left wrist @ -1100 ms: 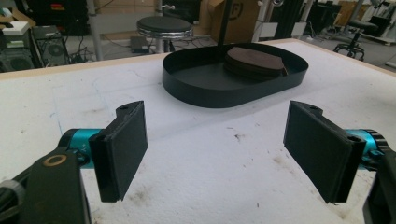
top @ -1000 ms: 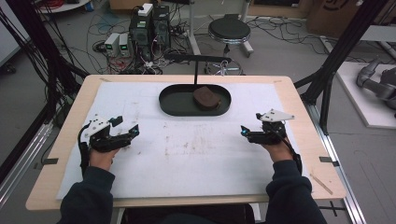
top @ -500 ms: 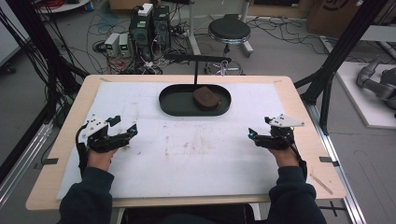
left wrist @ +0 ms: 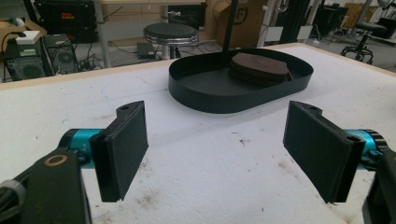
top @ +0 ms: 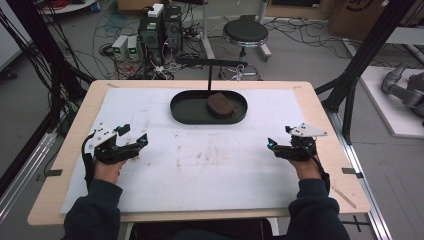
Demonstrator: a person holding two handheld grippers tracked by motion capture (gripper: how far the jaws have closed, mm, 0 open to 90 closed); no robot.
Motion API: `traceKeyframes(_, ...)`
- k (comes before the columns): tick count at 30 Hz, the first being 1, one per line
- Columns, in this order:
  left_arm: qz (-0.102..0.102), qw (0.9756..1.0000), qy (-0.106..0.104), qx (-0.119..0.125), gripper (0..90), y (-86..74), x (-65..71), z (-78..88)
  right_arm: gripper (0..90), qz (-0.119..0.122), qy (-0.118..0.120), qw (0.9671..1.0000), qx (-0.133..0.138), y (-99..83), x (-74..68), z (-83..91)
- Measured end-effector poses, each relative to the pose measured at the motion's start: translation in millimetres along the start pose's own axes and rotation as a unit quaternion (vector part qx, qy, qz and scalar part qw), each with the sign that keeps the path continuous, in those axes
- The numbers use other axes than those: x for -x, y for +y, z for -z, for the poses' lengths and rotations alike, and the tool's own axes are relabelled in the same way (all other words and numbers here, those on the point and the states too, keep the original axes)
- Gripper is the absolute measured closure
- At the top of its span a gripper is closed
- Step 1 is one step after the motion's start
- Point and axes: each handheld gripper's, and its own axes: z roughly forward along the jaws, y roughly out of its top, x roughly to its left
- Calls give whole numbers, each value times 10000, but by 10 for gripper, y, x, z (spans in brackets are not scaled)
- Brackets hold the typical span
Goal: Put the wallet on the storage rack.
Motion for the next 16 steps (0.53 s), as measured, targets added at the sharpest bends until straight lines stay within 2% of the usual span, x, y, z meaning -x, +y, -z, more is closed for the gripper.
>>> traceKeyframes(16, -9, 10000, -9, -35, 219, -19, -9, -17, 211, 52, 9, 9999, -91, -23, -15, -30)
